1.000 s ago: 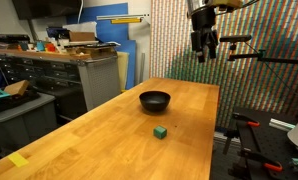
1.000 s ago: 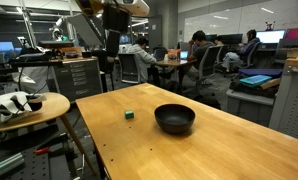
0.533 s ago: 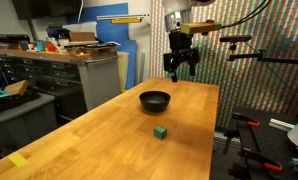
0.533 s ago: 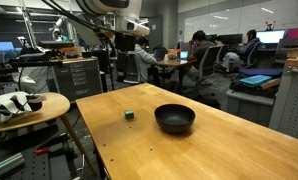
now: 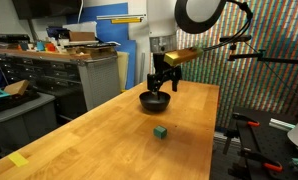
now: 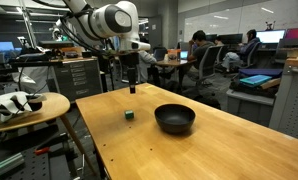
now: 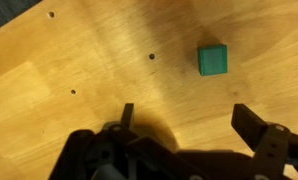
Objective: Put the green block in the black bowl
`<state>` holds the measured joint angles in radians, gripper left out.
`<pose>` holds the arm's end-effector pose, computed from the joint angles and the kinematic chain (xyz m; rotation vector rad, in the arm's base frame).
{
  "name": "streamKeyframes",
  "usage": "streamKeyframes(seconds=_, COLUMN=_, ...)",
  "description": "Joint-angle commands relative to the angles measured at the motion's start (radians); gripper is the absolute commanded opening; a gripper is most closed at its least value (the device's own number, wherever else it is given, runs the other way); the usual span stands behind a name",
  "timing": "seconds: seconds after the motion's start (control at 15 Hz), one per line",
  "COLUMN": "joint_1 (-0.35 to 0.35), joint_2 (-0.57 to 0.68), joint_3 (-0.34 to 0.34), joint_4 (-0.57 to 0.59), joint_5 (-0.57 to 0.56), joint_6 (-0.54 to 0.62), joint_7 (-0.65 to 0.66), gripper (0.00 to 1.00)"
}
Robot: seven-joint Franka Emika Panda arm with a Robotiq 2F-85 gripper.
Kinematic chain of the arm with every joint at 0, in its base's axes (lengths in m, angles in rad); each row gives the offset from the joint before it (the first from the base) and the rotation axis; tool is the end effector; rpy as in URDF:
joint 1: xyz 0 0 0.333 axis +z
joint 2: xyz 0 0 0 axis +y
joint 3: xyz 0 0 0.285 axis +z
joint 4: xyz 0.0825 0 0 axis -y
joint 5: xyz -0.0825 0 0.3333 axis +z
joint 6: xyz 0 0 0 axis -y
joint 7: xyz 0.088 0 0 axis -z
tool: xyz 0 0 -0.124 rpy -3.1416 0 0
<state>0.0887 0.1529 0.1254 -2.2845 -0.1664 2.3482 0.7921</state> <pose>0.4704 0.0983 0.2709 2.9386 -0.6828 -0.0460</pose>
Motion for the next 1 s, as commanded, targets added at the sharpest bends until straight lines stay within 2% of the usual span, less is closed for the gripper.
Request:
streamKeyframes(seconds=0.0, joint_1=0.039, joint_2=0.082, joint_3=-0.027, joint_4=0.052, joint_5=-0.015, joint_6=0.065, joint_7=-0.01, gripper=1.0)
streamKeyframes(seconds=0.47, joint_1=0.084, joint_2=0.206, joint_3=-0.057, joint_4=0.069, joint_5=-0.001, joint_6=0.2, joint_7=-0.067, gripper=1.0)
streamKeyframes(seconds=0.93, joint_1=0.1, joint_2=0.304, joint_3=-0.052, joint_4=0.08, joint_5=0.057, joint_6=0.261, joint_7=-0.189, gripper=1.0)
